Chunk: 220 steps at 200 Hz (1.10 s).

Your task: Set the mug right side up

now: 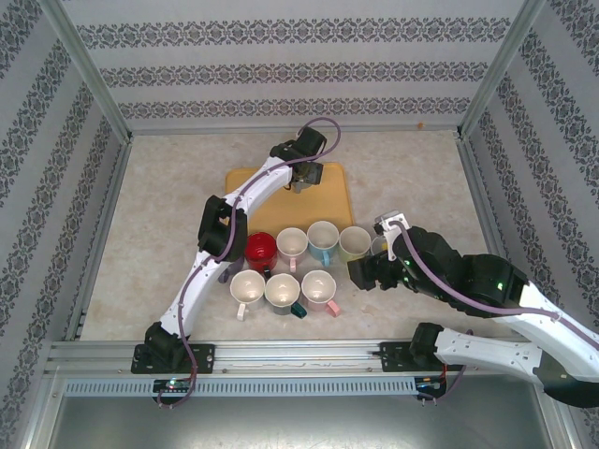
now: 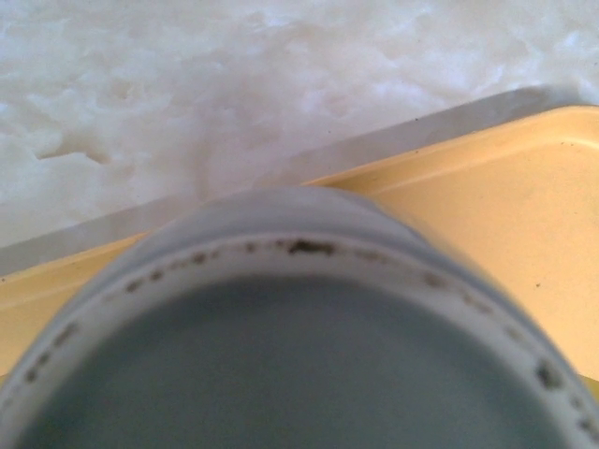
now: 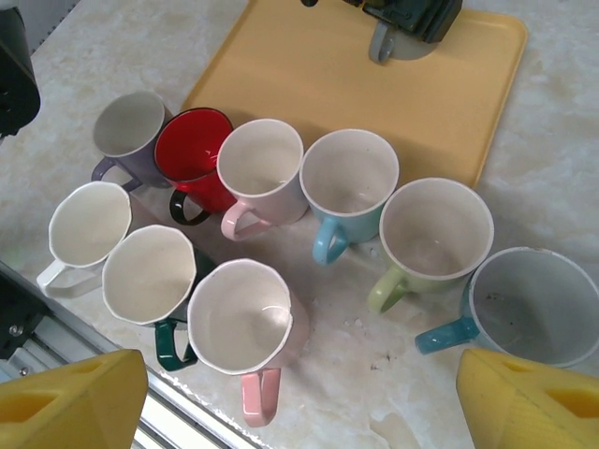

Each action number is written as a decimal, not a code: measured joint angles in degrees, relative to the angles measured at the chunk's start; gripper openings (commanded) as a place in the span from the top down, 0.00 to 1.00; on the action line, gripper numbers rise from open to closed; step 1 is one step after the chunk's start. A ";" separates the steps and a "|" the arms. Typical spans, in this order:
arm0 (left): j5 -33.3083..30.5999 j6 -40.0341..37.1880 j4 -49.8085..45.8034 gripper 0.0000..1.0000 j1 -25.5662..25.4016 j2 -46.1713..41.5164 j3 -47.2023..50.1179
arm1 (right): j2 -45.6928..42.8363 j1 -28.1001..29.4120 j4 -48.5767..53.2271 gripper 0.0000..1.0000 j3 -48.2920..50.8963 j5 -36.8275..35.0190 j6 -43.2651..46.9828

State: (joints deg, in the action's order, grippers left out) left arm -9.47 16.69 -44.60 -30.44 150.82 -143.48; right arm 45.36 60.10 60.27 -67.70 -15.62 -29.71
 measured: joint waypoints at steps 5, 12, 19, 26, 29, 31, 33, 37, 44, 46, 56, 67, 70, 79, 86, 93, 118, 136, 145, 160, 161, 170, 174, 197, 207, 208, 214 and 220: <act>-0.02 0.00 0.00 0.33 0.00 -0.24 0.24 | 0.00 0.00 -0.26 0.14 0.00 -0.24 0.09; -0.02 0.02 -0.04 0.32 0.00 -0.83 0.74 | 0.00 0.00 -0.66 0.14 0.00 -0.61 0.17; 0.04 0.02 -0.09 0.32 0.00 -1.79 1.57 | 0.04 0.00 -1.05 0.14 0.00 -1.03 0.48; 0.20 0.02 -0.20 0.31 0.00 -3.23 2.69 | 0.13 0.00 -1.44 0.14 -0.02 -1.49 0.87; 0.26 0.02 -0.28 0.31 0.00 -3.91 3.15 | 0.20 0.00 -1.57 0.14 -0.04 -1.68 1.14; 0.28 0.04 -0.37 0.30 0.00 -4.39 3.48 | 0.24 0.00 -1.75 0.14 -0.04 -1.81 1.20; 0.35 0.04 -0.42 0.30 0.00 -4.92 3.76 | 0.28 0.00 -1.81 0.14 -0.04 -1.92 1.25; 0.42 0.04 -0.44 0.30 0.02 -5.95 4.37 | 0.44 0.00 -2.10 0.14 -0.07 -2.16 1.62; 0.68 0.07 -0.44 0.30 0.00 -8.17 5.51 | 0.85 -0.04 -2.51 0.14 -0.24 -2.56 2.10; 0.79 0.07 -0.44 0.30 0.00 -8.83 5.88 | 0.96 -0.11 -2.64 0.14 -0.31 -2.62 2.19; 1.20 0.20 -0.42 0.29 0.02 -12.66 7.63 | 1.79 -0.63 -3.32 0.14 -0.83 -2.99 3.17; 1.97 0.46 -0.22 0.29 0.07 -17.14 9.49 | 2.80 -1.44 -4.33 0.14 -1.66 -3.26 4.24; 2.21 0.59 -0.13 0.29 0.07 -18.73 10.10 | 3.06 -1.68 -4.59 0.14 -1.90 -3.28 4.55; 3.23 1.18 0.31 0.28 0.17 -22.93 11.85 | 3.91 -2.49 -5.75 0.14 -2.58 -3.39 5.55; 4.37 1.77 0.72 0.28 0.33 -26.23 13.31 | 4.46 -3.21 -6.60 0.14 -3.10 -3.30 6.21; 5.68 2.49 1.29 0.27 0.46 -29.55 14.91 | 5.09 -4.24 -7.45 0.14 -3.82 -3.02 6.91; 12.94 7.19 8.59 0.27 2.27 -42.75 26.86 | 7.48 -8.22 -10.93 0.14 -6.21 -1.77 8.74; 20.50 14.03 18.38 0.28 5.07 -51.76 40.37 | 8.66 -10.69 -13.81 0.14 -6.64 -0.09 9.14; 24.57 18.38 24.81 0.28 6.95 -55.34 47.82 | 8.94 -11.74 -15.30 0.14 -6.62 1.07 9.14; 30.99 25.42 34.58 0.28 9.57 -58.07 57.46 | 9.01 -13.68 -18.51 0.14 -6.60 3.98 8.94; 31.26 25.73 34.86 0.28 9.66 -58.10 57.79 | 9.01 -13.79 -18.64 0.14 -6.60 4.13 8.92; 34.69 29.44 39.67 0.28 10.58 -58.18 61.70 | 8.94 -15.39 -21.20 0.14 -6.34 6.64 8.41; 36.13 30.95 41.62 0.28 10.78 -58.05 63.34 | 8.87 -16.22 -22.49 0.14 -6.10 8.09 8.00; 42.84 38.49 50.56 0.27 10.88 -58.14 69.81 | 8.76 -21.59 -30.18 0.14 -3.21 16.65 3.91; 44.83 41.13 54.64 0.27 10.62 -58.60 71.76 | 8.94 -23.78 -33.46 0.14 -1.46 20.61 1.40; 44.96 41.29 54.90 0.27 10.62 -58.64 71.84 | 8.96 -23.89 -33.70 0.14 -1.36 20.87 1.25; 46.01 43.01 57.64 0.27 10.60 -59.14 72.83 | 9.22 -25.27 -35.93 0.14 -0.20 23.15 -0.61; 46.84 44.74 60.59 0.27 10.56 -59.71 73.68 | 9.53 -26.38 -38.03 0.14 0.81 25.07 -2.38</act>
State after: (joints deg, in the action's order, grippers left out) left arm 37.36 61.43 15.99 -19.88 91.11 -69.80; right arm 54.89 33.71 22.24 -66.89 9.45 -32.10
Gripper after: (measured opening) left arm 0.738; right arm 0.859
